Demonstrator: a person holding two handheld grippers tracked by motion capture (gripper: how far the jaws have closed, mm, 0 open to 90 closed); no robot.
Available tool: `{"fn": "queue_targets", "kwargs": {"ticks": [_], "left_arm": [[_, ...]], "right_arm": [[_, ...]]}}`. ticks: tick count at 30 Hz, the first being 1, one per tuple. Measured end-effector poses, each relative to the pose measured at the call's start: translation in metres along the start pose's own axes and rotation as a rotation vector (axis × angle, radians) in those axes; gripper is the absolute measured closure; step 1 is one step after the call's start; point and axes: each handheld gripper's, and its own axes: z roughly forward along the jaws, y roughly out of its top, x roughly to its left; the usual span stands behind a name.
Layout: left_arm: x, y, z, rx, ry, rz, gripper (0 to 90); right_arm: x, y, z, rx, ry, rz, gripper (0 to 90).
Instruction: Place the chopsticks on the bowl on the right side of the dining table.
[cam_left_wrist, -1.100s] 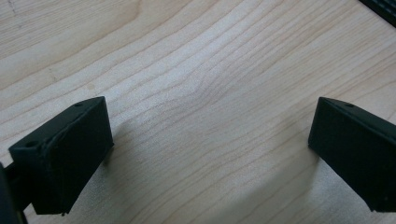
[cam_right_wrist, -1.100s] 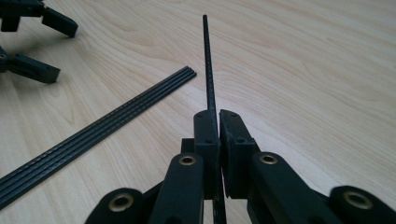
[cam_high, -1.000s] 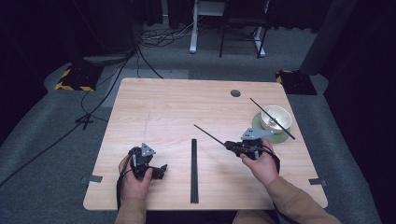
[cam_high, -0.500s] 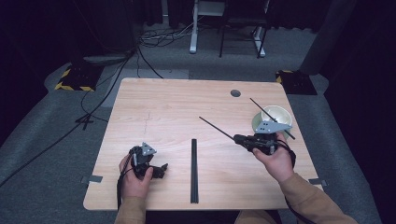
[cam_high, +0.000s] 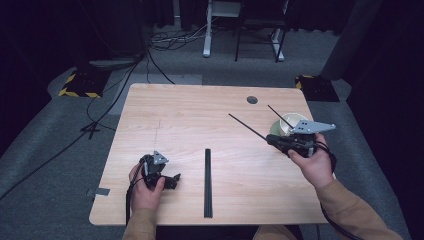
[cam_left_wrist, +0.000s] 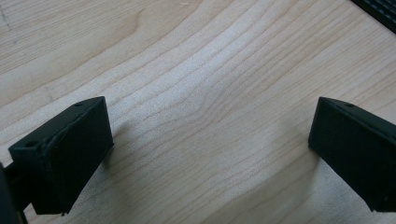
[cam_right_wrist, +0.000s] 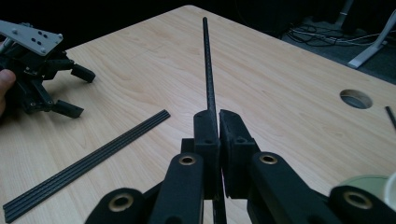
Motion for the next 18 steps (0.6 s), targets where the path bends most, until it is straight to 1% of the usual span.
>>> {"fn": "queue_targets", "kwargs": {"ticks": [3,5,8,9,10,11,15,18], "left_arm": [[0.000,0.000,0.000,0.000,-0.001,-0.003,0.0],[0.000,0.000,0.000,0.000,0.000,0.000,0.0],[0.000,0.000,0.000,0.000,0.000,-0.003,0.0],[0.000,0.000,0.000,0.000,0.001,-0.003,0.1],[0.000,0.000,0.000,0.000,0.000,-0.003,0.0],[0.000,0.000,0.000,0.002,0.001,-0.001,0.1],[0.000,0.000,0.000,0.002,-0.004,-0.003,0.1],[0.000,0.000,0.000,-0.001,0.003,-0.001,0.1]], "right_arm": [[-0.006,0.003,-0.008,-0.005,-0.015,-0.006,86.7],[-0.011,0.006,-0.014,-0.013,-0.027,0.000,86.7],[-0.021,0.009,-0.022,-0.022,-0.047,-0.003,86.7],[-0.024,0.009,-0.024,-0.025,-0.055,0.003,86.7],[-0.028,0.010,-0.026,-0.027,-0.056,-0.001,86.7],[-0.031,0.010,-0.028,-0.028,-0.059,0.009,86.7],[-0.045,0.008,-0.031,-0.028,-0.073,0.007,86.7],[-0.055,0.007,-0.033,-0.027,-0.092,0.010,86.7]]}}
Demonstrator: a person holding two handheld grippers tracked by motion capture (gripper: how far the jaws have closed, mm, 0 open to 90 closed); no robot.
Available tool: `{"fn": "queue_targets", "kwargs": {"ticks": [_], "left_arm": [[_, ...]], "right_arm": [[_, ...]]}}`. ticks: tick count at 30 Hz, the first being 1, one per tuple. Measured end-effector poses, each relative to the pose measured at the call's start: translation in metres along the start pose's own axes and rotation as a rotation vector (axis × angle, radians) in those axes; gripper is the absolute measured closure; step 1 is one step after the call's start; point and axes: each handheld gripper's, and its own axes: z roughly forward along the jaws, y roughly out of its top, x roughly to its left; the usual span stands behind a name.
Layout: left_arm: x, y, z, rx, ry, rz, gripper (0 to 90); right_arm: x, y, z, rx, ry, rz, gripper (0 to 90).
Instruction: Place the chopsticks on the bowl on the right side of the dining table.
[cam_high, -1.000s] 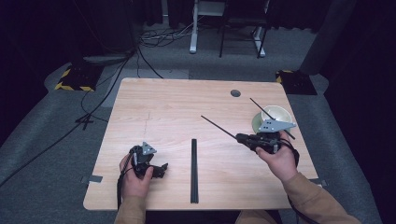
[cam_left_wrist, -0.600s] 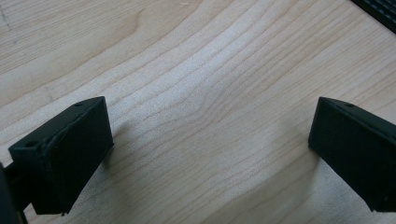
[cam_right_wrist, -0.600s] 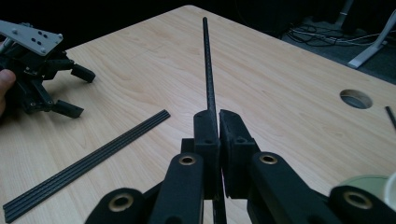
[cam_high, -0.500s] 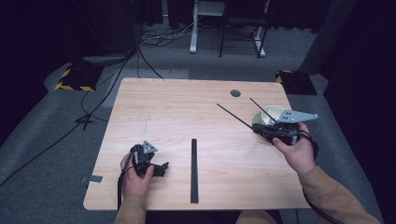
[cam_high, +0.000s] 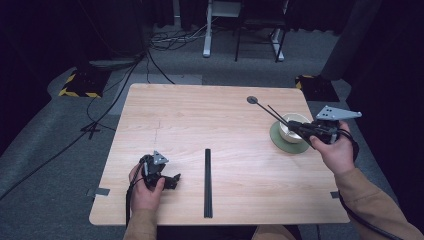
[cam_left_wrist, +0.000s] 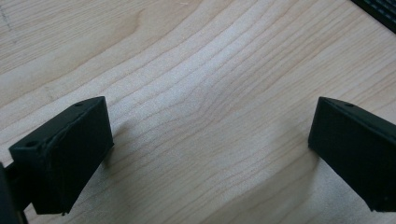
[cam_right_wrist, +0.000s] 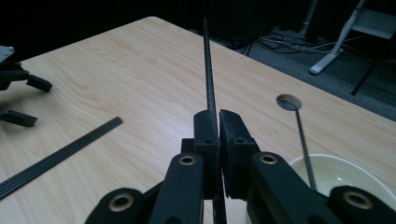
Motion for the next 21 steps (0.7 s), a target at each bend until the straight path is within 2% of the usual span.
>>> {"fn": "queue_targets", "kwargs": {"ticks": [11,12,17,21], "left_arm": [[0.000,0.000,0.000,0.000,-0.005,-0.003,0.2],[0.000,0.000,0.000,-0.001,0.000,-0.001,0.2],[0.000,0.000,0.000,0.000,0.001,-0.001,0.2],[0.000,0.000,0.000,0.000,0.000,-0.002,0.2]], "right_arm": [[-0.041,-0.006,0.000,0.008,-0.048,0.015,86.7],[-0.044,-0.007,0.002,0.005,-0.052,0.032,86.7],[-0.061,-0.014,0.007,0.004,-0.064,0.053,86.7],[-0.072,-0.020,0.012,0.011,-0.071,0.052,86.7]]}}
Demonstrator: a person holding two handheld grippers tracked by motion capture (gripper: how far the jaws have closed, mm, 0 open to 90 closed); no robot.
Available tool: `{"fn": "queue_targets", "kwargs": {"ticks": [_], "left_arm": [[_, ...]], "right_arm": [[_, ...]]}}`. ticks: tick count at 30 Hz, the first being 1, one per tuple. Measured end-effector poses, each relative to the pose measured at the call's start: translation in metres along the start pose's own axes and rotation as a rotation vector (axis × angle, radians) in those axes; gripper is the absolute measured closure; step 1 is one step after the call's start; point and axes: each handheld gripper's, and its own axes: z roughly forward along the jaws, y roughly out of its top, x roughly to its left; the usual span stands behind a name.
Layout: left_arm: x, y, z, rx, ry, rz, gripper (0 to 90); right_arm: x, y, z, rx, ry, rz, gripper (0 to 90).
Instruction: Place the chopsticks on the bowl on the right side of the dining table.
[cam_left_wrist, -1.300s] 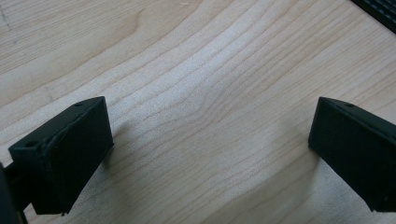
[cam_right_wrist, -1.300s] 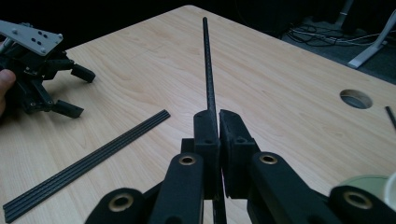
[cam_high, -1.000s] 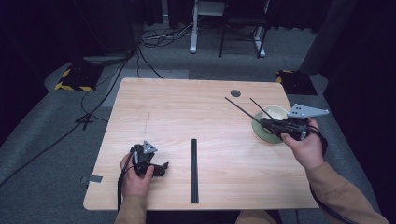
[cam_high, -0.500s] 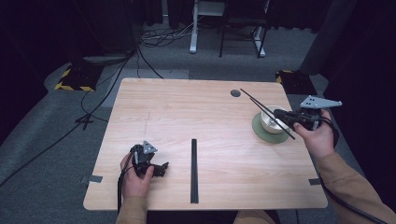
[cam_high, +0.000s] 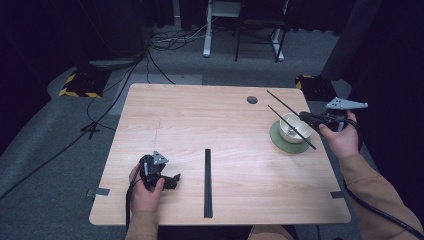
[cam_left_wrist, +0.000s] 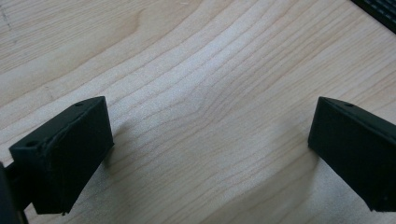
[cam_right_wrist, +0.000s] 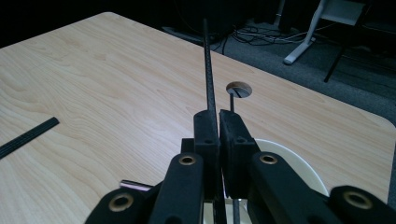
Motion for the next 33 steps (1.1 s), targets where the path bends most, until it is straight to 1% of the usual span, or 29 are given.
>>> {"fn": "queue_targets", "kwargs": {"ticks": [1,2,3,4,5,7,8,9,11,14,17,18,19,22,23,24,25,26,27,29,30,31,33], "left_arm": [[0.000,0.000,0.000,0.001,-0.004,-0.002,0.2],[0.000,0.000,0.000,0.000,0.002,0.000,0.2],[0.000,0.000,0.000,0.001,-0.005,-0.002,0.2],[0.000,0.000,0.000,0.000,0.003,0.000,0.2],[0.000,0.000,0.000,0.000,0.000,-0.001,0.2],[0.000,0.000,0.000,0.000,-0.003,-0.002,0.2],[0.000,0.000,0.000,0.001,-0.003,-0.002,0.2],[0.000,0.000,0.000,0.000,-0.001,-0.001,0.2],[0.000,0.000,0.000,0.000,-0.001,-0.001,0.2],[0.000,0.000,0.000,0.001,-0.004,-0.002,0.2],[0.000,0.000,0.000,0.001,0.004,0.001,0.2],[0.000,0.000,0.000,0.001,-0.004,-0.002,0.2],[0.000,0.000,0.000,0.000,0.002,0.001,0.2],[0.000,0.000,0.000,0.001,-0.003,-0.002,0.2],[0.000,0.000,0.000,0.001,0.000,-0.001,0.2],[0.000,0.000,0.000,0.001,0.002,0.000,0.2],[0.000,0.000,0.000,0.000,0.001,0.000,0.2],[0.000,0.000,0.000,0.001,0.000,0.000,0.2],[0.000,0.000,0.000,0.000,0.003,0.001,0.2],[0.000,0.000,0.000,0.000,0.000,0.000,0.2],[0.000,0.000,0.000,0.001,-0.003,-0.002,0.2],[0.000,0.000,0.000,0.001,-0.003,-0.002,0.2],[0.000,0.000,0.000,0.000,0.003,0.002,0.2]], "right_arm": [[-0.002,-0.001,0.002,-0.001,-0.006,0.009,86.7],[-0.004,-0.003,0.003,0.007,-0.011,0.003,86.7],[-0.006,-0.004,0.005,0.013,-0.012,0.008,86.7],[-0.009,-0.006,0.006,0.017,-0.020,0.007,86.7],[-0.010,-0.008,0.008,0.018,-0.028,0.022,86.7],[-0.015,-0.011,0.011,0.026,-0.034,0.026,86.7],[-0.016,-0.013,0.012,0.028,-0.043,0.040,86.7],[-0.018,-0.015,0.013,0.034,-0.042,0.038,86.7],[-0.021,-0.019,0.016,0.029,-0.051,0.043,86.7],[-0.024,-0.026,0.020,0.047,-0.058,0.062,86.7],[-0.028,-0.033,0.024,0.059,-0.061,0.068,86.7],[-0.029,-0.034,0.025,0.065,-0.065,0.070,86.7],[-0.030,-0.036,0.026,0.072,-0.065,0.063,86.7],[-0.030,-0.041,0.030,0.079,-0.062,0.094,86.7],[-0.032,-0.043,0.030,0.088,-0.067,0.081,86.7],[-0.033,-0.044,0.031,0.091,-0.068,0.079,86.7],[-0.033,-0.045,0.032,0.090,-0.063,0.090,86.7],[-0.034,-0.047,0.032,0.093,-0.065,0.085,86.7],[-0.034,-0.048,0.033,0.093,-0.062,0.095,86.7],[-0.034,-0.050,0.034,0.098,-0.065,0.091,86.6],[-0.033,-0.050,0.035,0.091,-0.064,0.109,86.7],[-0.034,-0.051,0.035,0.098,-0.066,0.097,86.6],[-0.034,-0.052,0.036,0.099,-0.061,0.099,86.6]]}}
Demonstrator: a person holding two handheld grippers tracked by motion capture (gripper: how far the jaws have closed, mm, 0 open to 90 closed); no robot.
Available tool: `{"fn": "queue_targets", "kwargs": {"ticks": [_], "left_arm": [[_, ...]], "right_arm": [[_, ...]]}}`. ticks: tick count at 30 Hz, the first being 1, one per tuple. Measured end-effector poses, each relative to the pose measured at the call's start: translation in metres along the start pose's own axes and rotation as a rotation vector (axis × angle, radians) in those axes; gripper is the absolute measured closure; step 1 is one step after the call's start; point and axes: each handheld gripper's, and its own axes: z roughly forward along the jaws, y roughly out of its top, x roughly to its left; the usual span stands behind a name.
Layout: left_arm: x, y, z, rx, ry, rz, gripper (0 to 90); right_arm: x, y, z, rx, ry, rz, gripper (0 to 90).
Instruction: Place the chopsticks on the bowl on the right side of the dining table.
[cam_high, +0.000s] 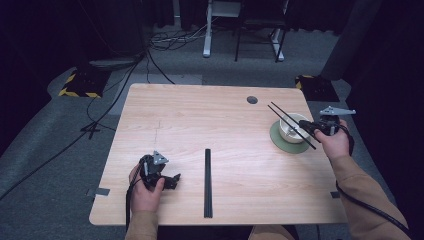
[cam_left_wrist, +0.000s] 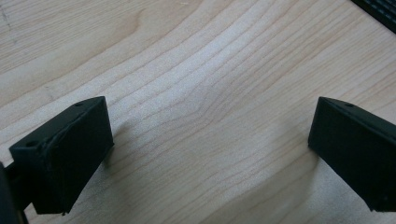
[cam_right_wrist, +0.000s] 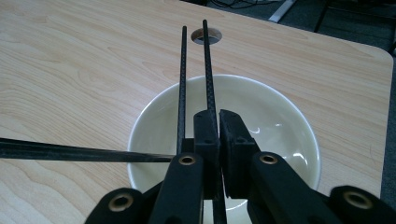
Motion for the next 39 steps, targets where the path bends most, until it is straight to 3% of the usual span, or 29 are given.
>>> {"fn": "queue_targets", "kwargs": {"ticks": [15,22,26,29,32,39], "left_arm": [[0.000,0.000,0.000,0.001,-0.006,-0.003,0.2],[0.000,0.000,0.000,0.001,-0.007,-0.004,0.2],[0.000,0.000,0.000,0.001,-0.006,-0.003,0.2],[0.000,0.000,0.000,0.001,-0.005,-0.003,0.2],[0.000,0.000,0.000,0.001,-0.006,-0.003,0.2],[0.000,0.000,0.000,0.002,0.000,-0.001,0.2]], "right_arm": [[0.000,-0.006,0.009,0.012,0.001,0.006,86.2],[0.006,-0.002,0.010,-0.017,-0.008,0.017,59.4],[0.011,0.001,0.014,0.000,-0.011,0.004,55.8],[0.012,-0.001,0.018,0.035,-0.030,-0.024,56.6],[0.010,-0.004,0.020,0.068,-0.043,-0.058,67.6],[0.011,-0.006,0.017,0.102,-0.011,-0.113,78.9]]}}
